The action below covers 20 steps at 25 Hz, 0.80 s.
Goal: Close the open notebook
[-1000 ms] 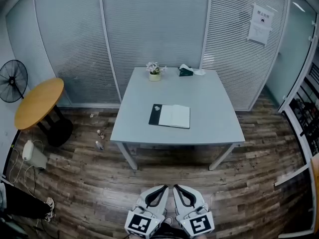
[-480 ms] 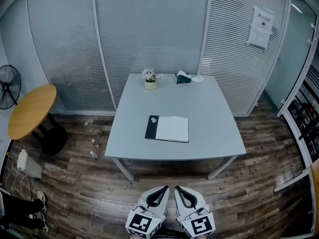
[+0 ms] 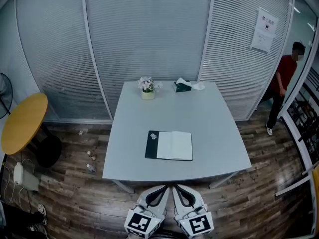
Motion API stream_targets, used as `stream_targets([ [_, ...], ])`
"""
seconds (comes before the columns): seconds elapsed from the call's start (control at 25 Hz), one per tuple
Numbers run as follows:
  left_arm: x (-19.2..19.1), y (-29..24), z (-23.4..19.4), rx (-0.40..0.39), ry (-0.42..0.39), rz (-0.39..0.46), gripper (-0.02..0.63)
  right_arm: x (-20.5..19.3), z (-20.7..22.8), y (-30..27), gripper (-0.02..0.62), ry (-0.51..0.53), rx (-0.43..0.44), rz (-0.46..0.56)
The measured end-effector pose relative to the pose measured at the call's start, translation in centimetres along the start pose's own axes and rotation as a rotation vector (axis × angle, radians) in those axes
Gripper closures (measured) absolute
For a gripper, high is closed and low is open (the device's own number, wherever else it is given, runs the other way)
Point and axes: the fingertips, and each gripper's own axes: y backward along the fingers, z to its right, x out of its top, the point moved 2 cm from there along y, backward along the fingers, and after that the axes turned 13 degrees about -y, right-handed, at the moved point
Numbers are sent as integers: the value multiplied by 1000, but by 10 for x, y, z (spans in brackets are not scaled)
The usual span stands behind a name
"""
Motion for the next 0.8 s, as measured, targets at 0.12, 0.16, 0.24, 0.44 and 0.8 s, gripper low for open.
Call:
stream_targets([
  [0.12, -5, -10, -20, -30, -6, 1, 603, -2, 2, -24, 594, -8, -14, -1],
  [0.16, -6, -13, -27, -35, -6, 2, 603, -2, 3, -31, 594, -10, -17, 0],
  [0.24, -7, -17, -40, -36, -12, 2, 603, -3, 2, -45, 594, -11, -15, -1],
  [0.44, -14, -22, -67, -22, -2, -6, 603, -7, 2, -69, 594, -14, -10, -22],
  [0.8, -21, -35, -90, -23, 39, -21, 603, -12, 11, -92, 594, -41, -32, -60],
])
